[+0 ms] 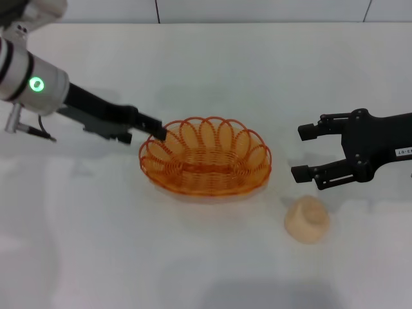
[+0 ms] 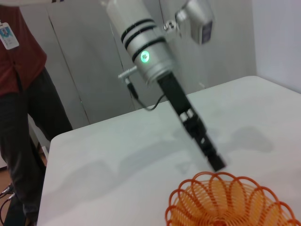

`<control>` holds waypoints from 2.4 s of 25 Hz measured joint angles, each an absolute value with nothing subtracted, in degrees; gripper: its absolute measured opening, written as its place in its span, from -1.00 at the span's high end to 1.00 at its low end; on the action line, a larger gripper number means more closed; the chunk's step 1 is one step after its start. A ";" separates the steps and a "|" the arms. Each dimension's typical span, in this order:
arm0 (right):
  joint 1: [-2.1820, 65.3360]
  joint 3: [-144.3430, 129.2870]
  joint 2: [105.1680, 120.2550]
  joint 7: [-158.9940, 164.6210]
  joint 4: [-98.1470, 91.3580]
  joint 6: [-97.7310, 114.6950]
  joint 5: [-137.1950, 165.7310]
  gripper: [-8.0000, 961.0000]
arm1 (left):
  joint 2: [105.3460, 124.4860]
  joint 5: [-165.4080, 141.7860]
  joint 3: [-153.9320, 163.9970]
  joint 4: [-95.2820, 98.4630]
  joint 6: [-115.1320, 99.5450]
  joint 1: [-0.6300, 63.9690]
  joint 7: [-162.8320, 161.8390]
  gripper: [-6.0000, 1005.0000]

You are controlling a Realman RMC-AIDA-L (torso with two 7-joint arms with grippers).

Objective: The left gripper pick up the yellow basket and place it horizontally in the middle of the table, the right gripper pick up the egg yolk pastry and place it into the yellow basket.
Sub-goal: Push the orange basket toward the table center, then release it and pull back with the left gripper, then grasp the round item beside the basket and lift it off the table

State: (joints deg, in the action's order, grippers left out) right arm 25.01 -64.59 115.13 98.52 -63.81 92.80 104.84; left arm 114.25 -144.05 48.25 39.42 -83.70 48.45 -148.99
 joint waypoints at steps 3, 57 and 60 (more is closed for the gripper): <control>24.98 -64.59 115.13 98.52 -63.81 92.76 104.83 -0.78 | 113.47 -140.77 48.23 42.48 -83.23 47.19 -146.72 -0.76; 23.57 -70.30 115.42 108.86 -66.55 91.34 117.02 -0.78 | 114.15 -131.26 51.86 60.56 -111.22 37.07 -116.73 -0.75; 24.25 -70.66 115.40 111.00 -68.58 91.52 119.87 -0.78 | 114.36 -130.84 51.86 60.56 -111.16 37.35 -116.68 -0.75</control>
